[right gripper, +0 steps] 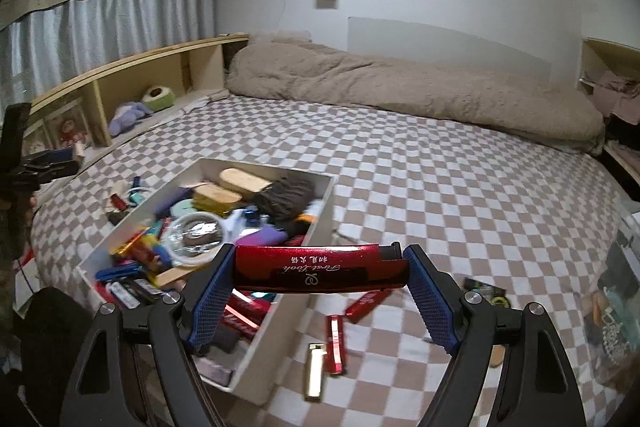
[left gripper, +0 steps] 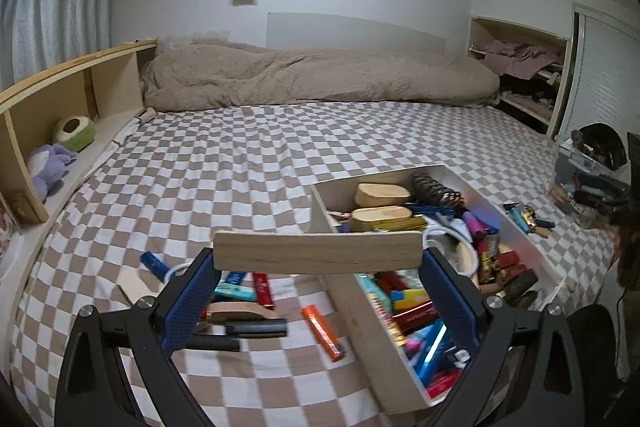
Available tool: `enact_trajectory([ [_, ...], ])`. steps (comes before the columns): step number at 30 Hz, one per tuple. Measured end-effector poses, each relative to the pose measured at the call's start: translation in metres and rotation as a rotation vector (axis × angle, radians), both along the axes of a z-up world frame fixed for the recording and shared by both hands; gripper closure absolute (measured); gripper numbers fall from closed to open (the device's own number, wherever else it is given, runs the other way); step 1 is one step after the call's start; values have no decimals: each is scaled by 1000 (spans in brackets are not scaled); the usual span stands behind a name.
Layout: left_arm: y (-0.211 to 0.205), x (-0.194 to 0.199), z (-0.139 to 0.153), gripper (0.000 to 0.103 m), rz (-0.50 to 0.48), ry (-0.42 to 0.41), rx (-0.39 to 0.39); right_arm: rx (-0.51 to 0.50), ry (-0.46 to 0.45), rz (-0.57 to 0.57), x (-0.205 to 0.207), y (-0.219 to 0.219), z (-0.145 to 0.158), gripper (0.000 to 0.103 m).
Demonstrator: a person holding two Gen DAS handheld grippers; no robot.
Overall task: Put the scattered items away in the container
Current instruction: 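Carry the red lighter and wooden stick over the box with both tools, then open the right tool to drop the red lighter into the box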
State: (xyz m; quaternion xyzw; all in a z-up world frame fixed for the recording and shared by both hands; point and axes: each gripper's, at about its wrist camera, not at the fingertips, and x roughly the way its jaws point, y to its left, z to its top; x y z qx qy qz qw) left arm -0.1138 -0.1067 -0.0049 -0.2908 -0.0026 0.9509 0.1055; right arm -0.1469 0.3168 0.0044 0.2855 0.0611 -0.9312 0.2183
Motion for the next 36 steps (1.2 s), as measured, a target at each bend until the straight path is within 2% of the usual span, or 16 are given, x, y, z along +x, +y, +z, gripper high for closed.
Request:
enact_trajectory([
  [11, 38, 7, -5, 3, -20, 8, 0, -37, -60, 22, 16, -41, -23, 20],
  [16, 44, 11, -10, 3, -21, -12, 55, -40, -104, 7, 20, -59, -35, 20],
  [22, 53, 20, -16, 3, -12, -14, 77, -42, -137, -19, 22, -73, -47, 20],
  [25, 54, 22, -20, 3, -20, -25, 109, -14, -133, -42, 22, -80, -51, 20],
  [36, 63, 25, -30, 3, -7, -41, 85, 33, -160, -7, 13, -107, -66, 20],
])
